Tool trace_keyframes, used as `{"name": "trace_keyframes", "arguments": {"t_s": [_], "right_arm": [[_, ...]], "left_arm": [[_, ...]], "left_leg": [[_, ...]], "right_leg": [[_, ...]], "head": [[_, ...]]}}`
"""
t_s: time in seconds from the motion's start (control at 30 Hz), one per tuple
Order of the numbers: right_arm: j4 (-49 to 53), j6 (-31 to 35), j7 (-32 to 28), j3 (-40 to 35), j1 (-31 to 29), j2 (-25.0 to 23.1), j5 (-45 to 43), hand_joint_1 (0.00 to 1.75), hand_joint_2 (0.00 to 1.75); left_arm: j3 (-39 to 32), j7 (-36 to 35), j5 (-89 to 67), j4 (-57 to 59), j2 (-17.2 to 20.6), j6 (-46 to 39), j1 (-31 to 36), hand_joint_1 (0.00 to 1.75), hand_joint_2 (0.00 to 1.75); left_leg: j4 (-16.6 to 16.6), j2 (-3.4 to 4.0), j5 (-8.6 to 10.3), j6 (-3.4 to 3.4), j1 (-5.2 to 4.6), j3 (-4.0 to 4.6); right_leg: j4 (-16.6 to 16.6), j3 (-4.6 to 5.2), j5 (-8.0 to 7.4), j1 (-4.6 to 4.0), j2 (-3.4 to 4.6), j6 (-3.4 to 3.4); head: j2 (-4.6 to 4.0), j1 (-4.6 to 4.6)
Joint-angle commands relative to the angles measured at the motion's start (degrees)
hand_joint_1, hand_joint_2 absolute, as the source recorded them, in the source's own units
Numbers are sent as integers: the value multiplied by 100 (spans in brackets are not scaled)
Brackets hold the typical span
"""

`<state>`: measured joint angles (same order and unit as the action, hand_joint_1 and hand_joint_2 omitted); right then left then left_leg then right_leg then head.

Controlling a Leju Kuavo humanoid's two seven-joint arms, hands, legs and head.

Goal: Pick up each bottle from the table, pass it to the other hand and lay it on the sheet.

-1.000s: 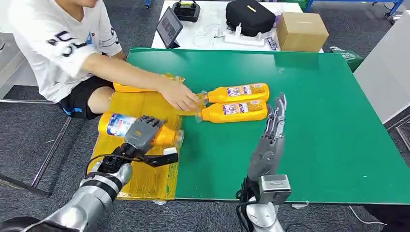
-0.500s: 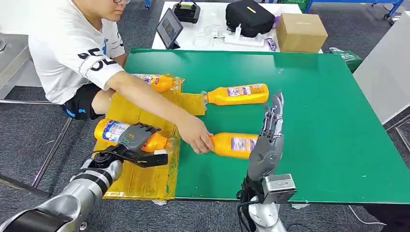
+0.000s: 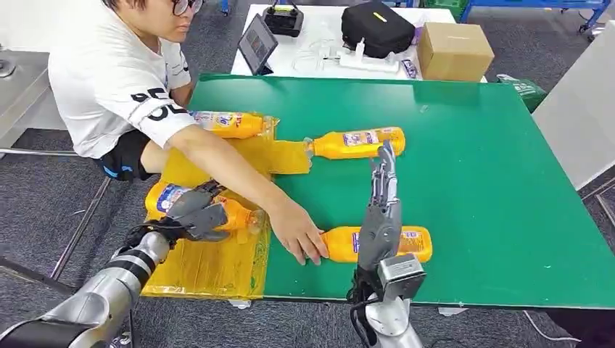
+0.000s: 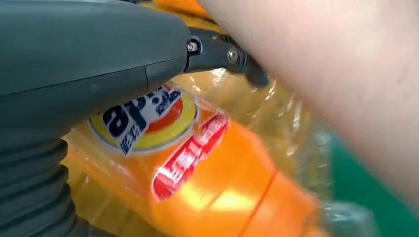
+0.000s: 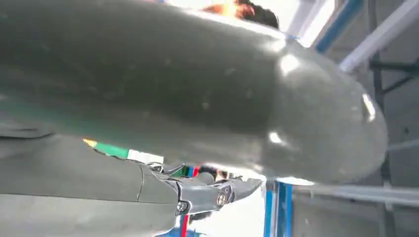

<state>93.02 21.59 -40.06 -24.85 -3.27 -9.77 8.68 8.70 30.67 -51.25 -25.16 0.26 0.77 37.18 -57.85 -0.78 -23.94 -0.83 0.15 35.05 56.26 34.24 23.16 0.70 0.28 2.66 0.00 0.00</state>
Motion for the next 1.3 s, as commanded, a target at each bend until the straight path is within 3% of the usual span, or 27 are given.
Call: {"name": "trace_keyframes", "arguments": {"t_s": [0.03,0.27,0.37,0.43,0.47,0.5,0.53,0.57,0.7,0.77,0.83,0.93,1.07,1.17,1.3], "right_arm": [[-1007,-218,6,216,-356,-69,-8,0,0],[-1190,-335,6,350,-393,-121,-66,0,0],[-1190,-333,6,417,-325,-168,76,0,0],[-1179,-327,195,383,-279,-105,418,0,0],[-1213,-320,362,361,-285,-56,597,0,175],[-1287,-326,512,369,-303,0,718,0,175],[-1387,-362,768,302,-349,110,1000,0,175],[-1470,-375,955,265,-403,231,1264,0,175],[-1547,-409,920,364,-437,263,1254,0,175],[-1608,-321,1371,318,-533,508,1914,0,175],[-1608,-431,1734,343,-597,804,2306,0,175],[-1454,-795,2201,502,-537,1300,2674,0,175],[-1315,-883,2399,633,-412,1383,2814,0,175],[-1118,-1562,2938,587,-219,2106,3098,0,175],[-1258,-1837,2978,638,-275,2337,3024,0,175]], "left_arm": [[-535,334,788,74,-48,1001,-735,0,0],[-730,428,1619,-58,11,1557,-850,0,0],[-1165,496,2357,-585,-309,824,-941,0,0],[-1787,719,3077,-1520,-777,-345,-1095,0,0],[-1889,846,3194,-2063,-937,-1047,-1210,0,0],[-1821,822,3297,-2687,-1005,-1456,-1361,0,0],[-1858,933,3467,-3218,-1097,-1978,-1493,0,175],[-1657,933,3471,-3777,-1062,-2365,-1658,0,175],[-1601,933,3520,-3845,-1018,-2361,-1726,0,175],[-889,933,3574,-4878,-825,-3557,-2063,0,175],[-674,933,3650,-5320,-871,-3866,-2306,0,175],[-723,933,3924,-5729,-1082,-3634,-2714,0,175],[-826,933,4196,-5711,-1178,-3339,-2834,0,175],[-880,923,4155,-5459,-1317,-2953,-3103,0,175],[-876,933,4116,-5287,-1383,-2863,-3140,0,175]], "left_leg": [[17,30,-6,6,1,-44],[19,31,-2,9,0,-61],[14,14,-3,8,-1,-69],[6,-7,-2,7,1,-64],[11,0,0,8,2,-63],[4,-9,0,7,3,-56],[1,-10,0,7,6,-46],[-4,-6,-1,7,7,-39],[0,35,4,11,6,3],[-2,24,-1,10,6,7],[-7,21,-1,9,9,18],[0,29,0,6,2,23],[-4,12,3,4,-3,50],[-8,23,-17,5,4,25],[1,0,-9,-2,-3,28]], "right_leg": [[-20,-35,-8,-2,26,-7],[-19,-51,-11,-2,28,-15],[-13,-66,-6,0,12,-11],[-9,-65,-2,-2,-8,-8],[-15,-61,-6,-4,-5,-10],[-11,-55,-5,-5,-12,-7],[-12,-49,-6,-8,-16,-8],[-7,-38,-7,-9,-12,-9],[-9,16,-25,-8,6,-13],[-7,13,-16,-9,-3,-13],[-7,20,-16,-11,3,-10],[-11,32,-17,-4,7,-5],[-6,54,-16,2,3,-4],[-13,23,-4,-8,3,-9],[-21,24,-6,0,-20,-5]], "head": [[0,4],[0,4],[0,4],[0,2],[0,4],[0,4],[0,4],[0,7],[0,2],[0,7],[0,4],[0,0],[0,4],[0,2],[0,2]]}}
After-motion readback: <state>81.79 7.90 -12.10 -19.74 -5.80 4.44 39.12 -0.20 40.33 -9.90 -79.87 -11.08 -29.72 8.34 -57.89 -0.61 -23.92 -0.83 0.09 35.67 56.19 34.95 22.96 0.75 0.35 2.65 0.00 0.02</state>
